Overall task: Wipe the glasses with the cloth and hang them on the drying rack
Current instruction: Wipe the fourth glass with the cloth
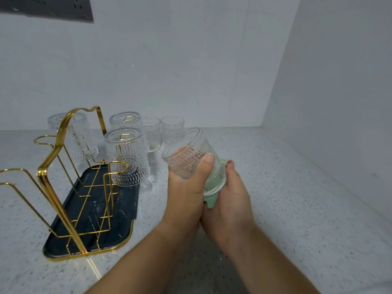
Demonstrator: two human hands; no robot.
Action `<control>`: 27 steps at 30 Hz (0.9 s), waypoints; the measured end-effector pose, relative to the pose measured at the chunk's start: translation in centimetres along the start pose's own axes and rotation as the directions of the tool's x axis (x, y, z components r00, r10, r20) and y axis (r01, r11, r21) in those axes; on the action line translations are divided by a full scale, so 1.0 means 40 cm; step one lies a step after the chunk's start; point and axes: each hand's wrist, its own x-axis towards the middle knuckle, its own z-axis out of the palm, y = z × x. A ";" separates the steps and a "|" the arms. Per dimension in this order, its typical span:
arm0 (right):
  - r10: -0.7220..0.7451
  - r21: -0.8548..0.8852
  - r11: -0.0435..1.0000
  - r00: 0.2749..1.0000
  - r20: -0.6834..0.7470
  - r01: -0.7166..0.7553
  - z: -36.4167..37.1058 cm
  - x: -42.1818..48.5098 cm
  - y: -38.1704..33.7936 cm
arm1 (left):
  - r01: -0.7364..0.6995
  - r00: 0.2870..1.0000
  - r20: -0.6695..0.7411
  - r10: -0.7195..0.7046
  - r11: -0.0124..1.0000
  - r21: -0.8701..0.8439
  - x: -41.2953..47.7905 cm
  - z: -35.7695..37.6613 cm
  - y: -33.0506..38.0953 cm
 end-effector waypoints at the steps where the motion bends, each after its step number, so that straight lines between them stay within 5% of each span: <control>1: 0.022 -0.012 1.000 1.000 -0.002 -0.022 -0.004 -0.003 0.009 | -0.005 1.000 -0.002 0.005 1.000 0.009 -0.001 -0.001 0.001; 15: -0.046 -0.150 0.988 0.989 -0.142 0.025 -0.033 -0.075 0.003 | -0.152 0.984 -0.064 0.169 0.965 0.213 -0.026 0.039 0.029; 21: -0.133 -0.058 0.990 0.987 -0.092 0.128 -0.008 -0.106 -0.025 | -0.038 0.992 -0.121 0.047 0.997 0.073 -0.031 0.017 0.029; 27: 0.006 0.020 1.000 0.998 -0.055 -0.005 -0.026 -0.064 -0.022 | 0.041 0.999 -0.014 -0.040 0.997 0.060 -0.074 0.009 0.000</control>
